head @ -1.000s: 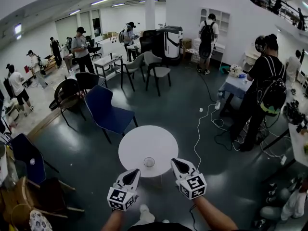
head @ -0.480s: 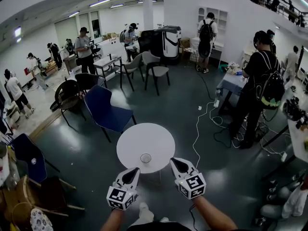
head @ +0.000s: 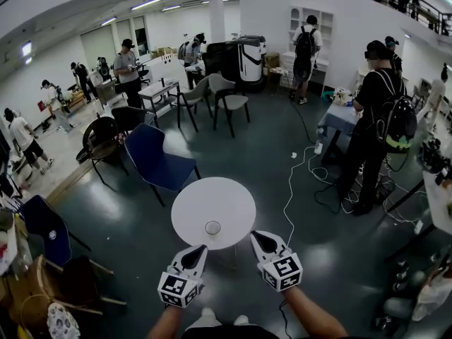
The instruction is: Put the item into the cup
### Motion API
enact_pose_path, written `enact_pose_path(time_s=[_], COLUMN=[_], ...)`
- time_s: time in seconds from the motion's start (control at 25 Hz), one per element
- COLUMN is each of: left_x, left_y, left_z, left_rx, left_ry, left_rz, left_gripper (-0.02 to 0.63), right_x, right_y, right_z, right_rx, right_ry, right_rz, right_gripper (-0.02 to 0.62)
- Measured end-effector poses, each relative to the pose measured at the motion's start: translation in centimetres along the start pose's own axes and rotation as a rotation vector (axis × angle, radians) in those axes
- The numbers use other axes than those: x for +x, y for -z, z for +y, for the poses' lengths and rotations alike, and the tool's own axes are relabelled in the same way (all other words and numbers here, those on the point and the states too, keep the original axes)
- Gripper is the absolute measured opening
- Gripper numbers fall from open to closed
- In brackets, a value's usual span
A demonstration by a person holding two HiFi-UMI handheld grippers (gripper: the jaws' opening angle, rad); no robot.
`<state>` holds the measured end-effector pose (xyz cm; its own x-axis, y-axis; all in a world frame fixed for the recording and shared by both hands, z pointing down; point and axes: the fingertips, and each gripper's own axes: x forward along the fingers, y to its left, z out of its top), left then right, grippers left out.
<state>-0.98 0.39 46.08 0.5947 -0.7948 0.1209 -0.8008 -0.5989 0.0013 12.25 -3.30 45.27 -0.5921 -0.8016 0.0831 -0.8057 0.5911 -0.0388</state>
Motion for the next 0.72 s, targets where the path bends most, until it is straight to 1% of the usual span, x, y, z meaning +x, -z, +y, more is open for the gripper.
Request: enact_pose_path(time_s=[0.16,0.32,0.48,0.72], left_x=[-0.4,-0.9,-2.1,-4.6], left_y=[0.5,0.2,0.0,0.1], left_z=[-1.0,-1.0,-0.4,1.9], left_rx=[-0.002,-0.013,-0.013,-0.024], left_ry=[0.008,0.009,0.007,-0.008], left_rz=[-0.002,-0.010,-0.012,-0.014], left_gripper=[0.016,0.016,0.015,0.017], right_x=[-0.9,-1.0,-0.6,0.8], right_y=[0.3,-0.1,-0.3,-0.5], right_z=[0.4,0.9,1.9,4.4], right_rx=[-0.003,-0.009,-0.011,-0.011], right_ry=[0.001,0.002,0.000,-0.006], right_rz=[-0.002,-0.004,-0.002,0.001], right_gripper=[0.017,0.017,0.017,0.017])
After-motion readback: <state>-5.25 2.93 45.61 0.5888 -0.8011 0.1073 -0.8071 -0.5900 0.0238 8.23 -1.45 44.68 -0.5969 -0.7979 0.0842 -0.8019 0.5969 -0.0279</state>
